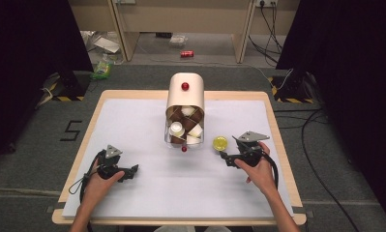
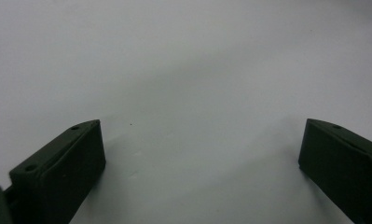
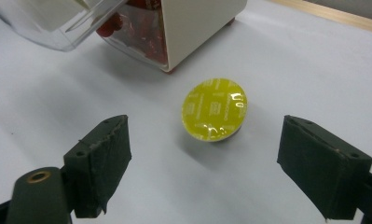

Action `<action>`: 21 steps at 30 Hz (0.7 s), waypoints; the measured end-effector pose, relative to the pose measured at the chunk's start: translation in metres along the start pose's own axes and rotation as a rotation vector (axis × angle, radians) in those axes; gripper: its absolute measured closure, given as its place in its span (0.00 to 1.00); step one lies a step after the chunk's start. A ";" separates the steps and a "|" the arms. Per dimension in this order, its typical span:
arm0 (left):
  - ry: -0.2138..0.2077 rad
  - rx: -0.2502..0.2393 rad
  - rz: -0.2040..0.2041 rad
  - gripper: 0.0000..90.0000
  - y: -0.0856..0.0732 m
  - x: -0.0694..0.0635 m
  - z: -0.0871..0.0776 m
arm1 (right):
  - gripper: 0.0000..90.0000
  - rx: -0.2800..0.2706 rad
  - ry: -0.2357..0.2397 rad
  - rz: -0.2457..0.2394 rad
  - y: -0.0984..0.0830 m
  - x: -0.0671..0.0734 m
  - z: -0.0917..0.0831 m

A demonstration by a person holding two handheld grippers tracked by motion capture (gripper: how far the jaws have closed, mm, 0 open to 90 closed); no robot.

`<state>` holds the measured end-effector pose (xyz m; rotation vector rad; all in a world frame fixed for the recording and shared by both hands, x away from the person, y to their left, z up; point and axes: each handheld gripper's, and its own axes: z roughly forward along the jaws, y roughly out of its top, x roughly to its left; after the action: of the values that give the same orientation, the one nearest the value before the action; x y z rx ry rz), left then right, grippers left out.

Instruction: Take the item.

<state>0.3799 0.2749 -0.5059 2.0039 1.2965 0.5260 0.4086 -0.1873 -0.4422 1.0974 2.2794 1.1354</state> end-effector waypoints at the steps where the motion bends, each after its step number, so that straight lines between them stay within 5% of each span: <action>1: 0.000 0.000 0.000 0.00 0.000 0.000 0.000 | 0.20 0.002 0.000 0.001 -0.001 0.000 -0.001; 21: 0.000 0.000 0.000 0.00 0.000 0.000 0.000 | 0.20 0.038 -0.018 -0.001 -0.037 0.004 -0.016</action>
<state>0.3799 0.2748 -0.5060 2.0035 1.2967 0.5263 0.3786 -0.2061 -0.4615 1.1165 2.2965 1.0817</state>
